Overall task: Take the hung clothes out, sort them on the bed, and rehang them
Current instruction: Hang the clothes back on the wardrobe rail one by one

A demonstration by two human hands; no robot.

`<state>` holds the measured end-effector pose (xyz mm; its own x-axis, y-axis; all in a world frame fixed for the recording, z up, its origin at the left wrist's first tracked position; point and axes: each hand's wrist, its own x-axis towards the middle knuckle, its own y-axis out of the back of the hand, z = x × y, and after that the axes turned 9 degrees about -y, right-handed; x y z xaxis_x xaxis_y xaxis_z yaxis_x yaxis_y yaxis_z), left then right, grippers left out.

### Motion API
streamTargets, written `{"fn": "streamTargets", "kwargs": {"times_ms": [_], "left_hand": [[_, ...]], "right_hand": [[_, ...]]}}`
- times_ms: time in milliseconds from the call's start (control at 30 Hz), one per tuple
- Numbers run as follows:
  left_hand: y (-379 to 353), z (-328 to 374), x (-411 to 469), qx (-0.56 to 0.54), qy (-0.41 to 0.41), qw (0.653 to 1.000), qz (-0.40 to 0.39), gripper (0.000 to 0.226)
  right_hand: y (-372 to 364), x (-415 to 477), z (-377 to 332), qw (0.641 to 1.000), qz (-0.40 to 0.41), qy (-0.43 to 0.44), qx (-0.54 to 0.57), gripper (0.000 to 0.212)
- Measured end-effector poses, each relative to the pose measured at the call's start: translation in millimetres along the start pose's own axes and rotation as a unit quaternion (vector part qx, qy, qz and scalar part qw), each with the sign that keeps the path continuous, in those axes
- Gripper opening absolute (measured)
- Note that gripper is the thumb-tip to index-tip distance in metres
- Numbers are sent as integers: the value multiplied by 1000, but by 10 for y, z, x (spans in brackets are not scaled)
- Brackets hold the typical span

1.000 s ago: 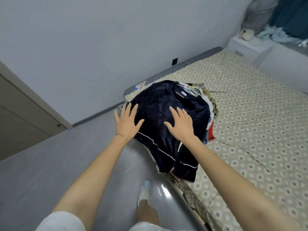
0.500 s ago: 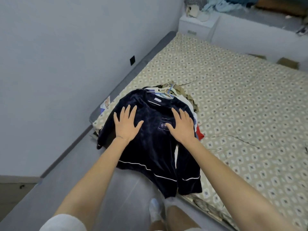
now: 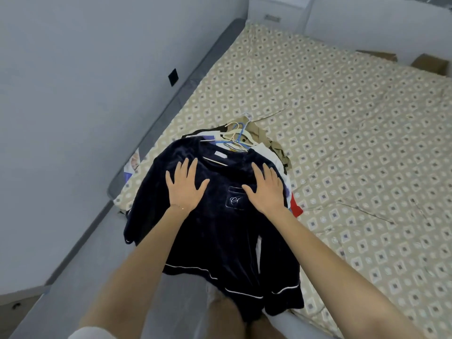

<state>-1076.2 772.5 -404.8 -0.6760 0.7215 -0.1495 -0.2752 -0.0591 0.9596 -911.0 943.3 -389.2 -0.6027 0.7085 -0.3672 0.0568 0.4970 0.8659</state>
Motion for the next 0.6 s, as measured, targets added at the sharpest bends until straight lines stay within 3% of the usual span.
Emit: {"fn": "streamTargets", "kwargs": {"times_ms": [167,367,600], "left_hand": [[-488,-171,652,-20,-10,999,-23,72],[-1176,-374,1195,-1,-42,992,-120,74],[-1614,-750,1919,-21,-68,996,-49,69]], "right_hand": [[-319,621,40,999,-3,-48,4,72],[-826,1282,74,996,-20,-77,-27,71],[-1241,1995,95,995,5,-98,-25,70]]}}
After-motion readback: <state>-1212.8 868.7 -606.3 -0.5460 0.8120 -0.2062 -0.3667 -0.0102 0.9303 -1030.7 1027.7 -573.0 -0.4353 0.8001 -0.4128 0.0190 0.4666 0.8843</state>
